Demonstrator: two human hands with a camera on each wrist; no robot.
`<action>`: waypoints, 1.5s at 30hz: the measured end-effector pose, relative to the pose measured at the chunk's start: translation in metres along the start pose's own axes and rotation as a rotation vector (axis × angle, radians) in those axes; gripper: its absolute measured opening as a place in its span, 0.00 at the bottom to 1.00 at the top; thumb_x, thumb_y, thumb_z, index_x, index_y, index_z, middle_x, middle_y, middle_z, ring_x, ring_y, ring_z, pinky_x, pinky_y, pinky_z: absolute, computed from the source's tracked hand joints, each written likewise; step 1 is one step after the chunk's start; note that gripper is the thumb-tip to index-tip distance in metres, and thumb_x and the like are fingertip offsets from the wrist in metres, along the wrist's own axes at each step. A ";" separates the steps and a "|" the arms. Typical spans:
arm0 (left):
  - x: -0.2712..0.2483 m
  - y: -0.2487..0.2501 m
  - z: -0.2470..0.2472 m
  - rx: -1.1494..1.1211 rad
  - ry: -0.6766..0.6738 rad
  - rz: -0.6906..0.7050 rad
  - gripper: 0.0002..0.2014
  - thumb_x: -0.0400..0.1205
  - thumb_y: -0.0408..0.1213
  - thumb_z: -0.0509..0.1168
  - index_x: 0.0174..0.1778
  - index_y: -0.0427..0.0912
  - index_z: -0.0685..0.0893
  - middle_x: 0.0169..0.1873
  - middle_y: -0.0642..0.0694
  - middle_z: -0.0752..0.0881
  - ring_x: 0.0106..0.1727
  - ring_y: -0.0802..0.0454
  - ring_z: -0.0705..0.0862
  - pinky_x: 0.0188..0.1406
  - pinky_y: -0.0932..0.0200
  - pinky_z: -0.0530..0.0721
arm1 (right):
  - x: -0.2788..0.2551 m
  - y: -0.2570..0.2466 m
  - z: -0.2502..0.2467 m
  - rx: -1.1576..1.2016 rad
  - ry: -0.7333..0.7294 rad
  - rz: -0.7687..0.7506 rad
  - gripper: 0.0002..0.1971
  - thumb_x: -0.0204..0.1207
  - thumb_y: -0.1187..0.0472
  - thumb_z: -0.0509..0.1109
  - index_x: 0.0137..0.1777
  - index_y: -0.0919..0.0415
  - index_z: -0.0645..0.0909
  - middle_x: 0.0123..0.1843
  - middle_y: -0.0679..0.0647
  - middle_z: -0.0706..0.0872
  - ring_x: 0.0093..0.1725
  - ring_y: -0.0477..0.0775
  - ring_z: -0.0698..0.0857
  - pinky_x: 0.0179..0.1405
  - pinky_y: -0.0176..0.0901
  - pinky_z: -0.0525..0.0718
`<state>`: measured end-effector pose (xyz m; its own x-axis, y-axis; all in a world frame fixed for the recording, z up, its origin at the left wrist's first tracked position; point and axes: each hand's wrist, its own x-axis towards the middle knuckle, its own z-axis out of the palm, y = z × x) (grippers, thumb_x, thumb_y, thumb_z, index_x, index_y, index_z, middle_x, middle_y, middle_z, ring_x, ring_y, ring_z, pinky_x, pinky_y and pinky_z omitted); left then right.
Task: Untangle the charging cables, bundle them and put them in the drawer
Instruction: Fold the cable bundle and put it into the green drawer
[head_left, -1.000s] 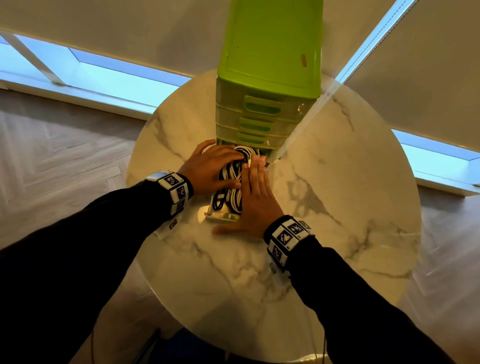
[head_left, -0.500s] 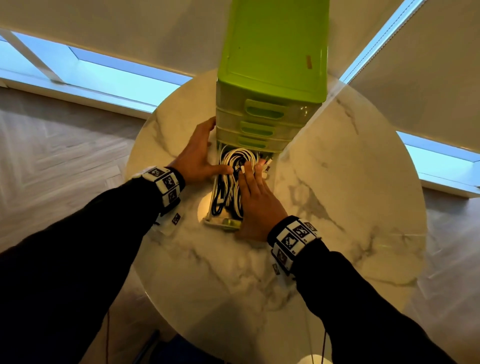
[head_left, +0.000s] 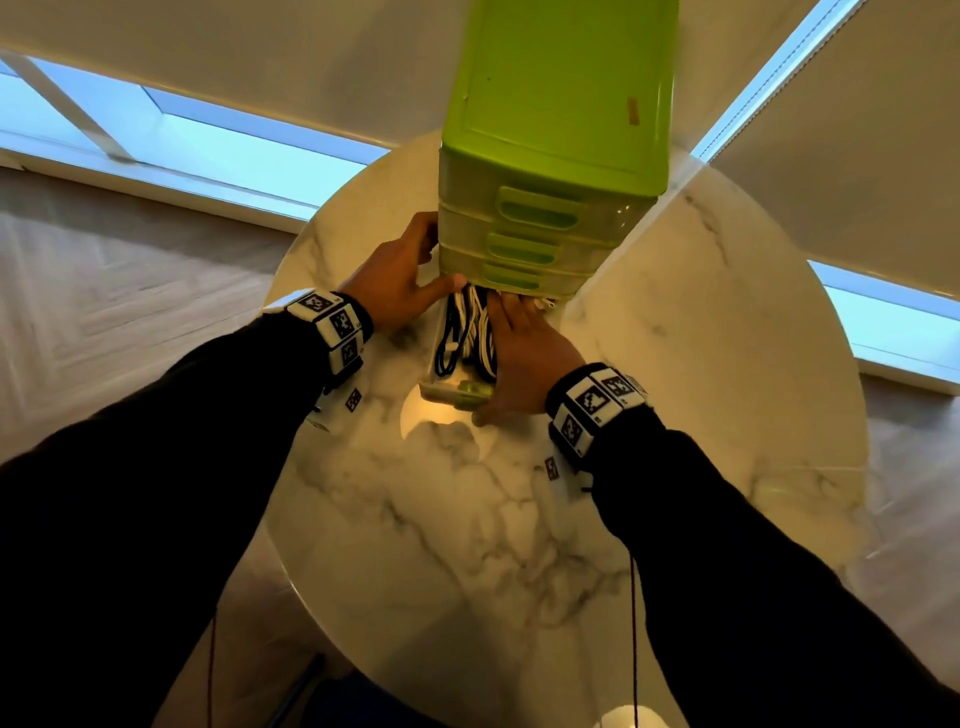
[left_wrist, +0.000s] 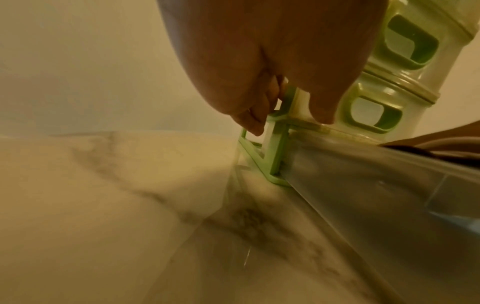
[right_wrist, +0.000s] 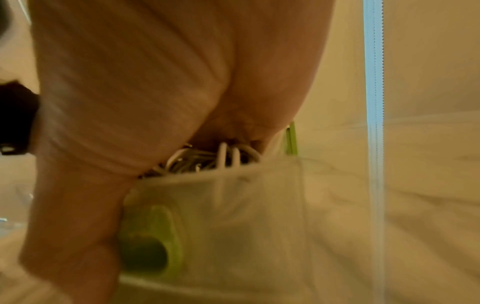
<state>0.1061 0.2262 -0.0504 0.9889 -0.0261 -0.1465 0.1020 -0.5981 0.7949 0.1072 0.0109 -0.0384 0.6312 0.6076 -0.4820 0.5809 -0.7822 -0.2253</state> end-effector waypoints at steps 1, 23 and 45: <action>0.001 0.001 0.000 0.016 -0.006 -0.007 0.41 0.79 0.54 0.75 0.80 0.41 0.62 0.76 0.42 0.79 0.72 0.42 0.82 0.68 0.45 0.81 | 0.000 0.002 0.002 0.016 0.025 -0.003 0.79 0.51 0.29 0.83 0.88 0.62 0.34 0.90 0.61 0.39 0.89 0.65 0.42 0.88 0.56 0.49; 0.009 0.017 0.017 0.032 0.087 -0.119 0.58 0.60 0.73 0.77 0.78 0.45 0.60 0.66 0.46 0.85 0.64 0.43 0.86 0.61 0.41 0.86 | -0.014 0.004 0.015 0.165 0.266 -0.021 0.73 0.49 0.30 0.82 0.87 0.66 0.48 0.87 0.65 0.57 0.87 0.66 0.56 0.87 0.57 0.56; 0.016 -0.002 0.005 0.032 -0.116 -0.040 0.41 0.83 0.54 0.69 0.82 0.38 0.54 0.71 0.37 0.82 0.66 0.39 0.85 0.65 0.45 0.82 | -0.046 0.013 0.057 -0.092 0.788 -0.135 0.21 0.84 0.64 0.64 0.75 0.72 0.78 0.74 0.69 0.80 0.74 0.66 0.81 0.71 0.59 0.82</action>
<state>0.1216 0.2227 -0.0575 0.9648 -0.0928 -0.2460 0.1357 -0.6257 0.7681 0.0562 -0.0351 -0.0672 0.7092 0.6418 0.2917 0.6968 -0.7011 -0.1515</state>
